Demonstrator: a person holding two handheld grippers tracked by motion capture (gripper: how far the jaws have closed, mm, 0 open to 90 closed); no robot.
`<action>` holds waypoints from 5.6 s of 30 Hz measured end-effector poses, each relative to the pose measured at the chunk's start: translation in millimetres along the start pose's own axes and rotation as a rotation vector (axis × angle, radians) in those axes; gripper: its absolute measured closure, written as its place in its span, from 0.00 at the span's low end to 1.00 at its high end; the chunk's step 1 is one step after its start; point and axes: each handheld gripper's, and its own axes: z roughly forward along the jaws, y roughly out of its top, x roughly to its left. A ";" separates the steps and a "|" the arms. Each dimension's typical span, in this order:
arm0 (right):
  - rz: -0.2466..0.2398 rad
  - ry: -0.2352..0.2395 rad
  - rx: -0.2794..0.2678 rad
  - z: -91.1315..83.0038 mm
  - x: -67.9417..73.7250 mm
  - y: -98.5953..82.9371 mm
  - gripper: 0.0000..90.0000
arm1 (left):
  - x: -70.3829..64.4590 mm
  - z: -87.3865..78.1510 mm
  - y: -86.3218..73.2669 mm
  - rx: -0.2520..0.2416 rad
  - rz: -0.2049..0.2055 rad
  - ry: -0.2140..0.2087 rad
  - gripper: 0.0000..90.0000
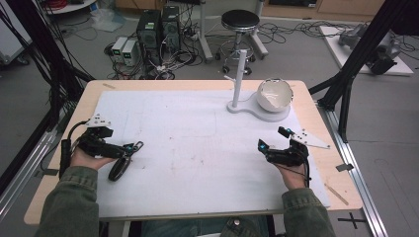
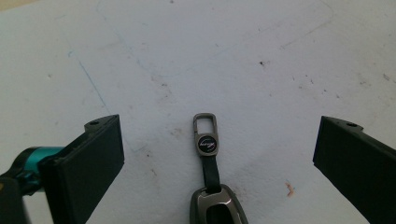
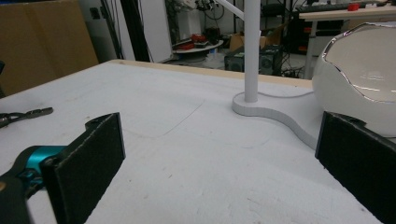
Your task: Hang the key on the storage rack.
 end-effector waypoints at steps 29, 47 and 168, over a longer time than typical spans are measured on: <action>-0.010 -0.005 0.007 -1.3 1.7 -0.2 0.00 | -1.8 51.2 14.8 0.446 0.081 0.021 0.23; -0.010 -0.012 0.007 -2.1 2.0 -0.7 0.00 | -1.7 61.8 12.3 0.539 0.049 -0.006 0.55; 0.014 -0.005 -0.003 0.0 -0.6 -0.8 0.00 | -91.9 48.9 218.6 0.338 0.334 -0.154 0.92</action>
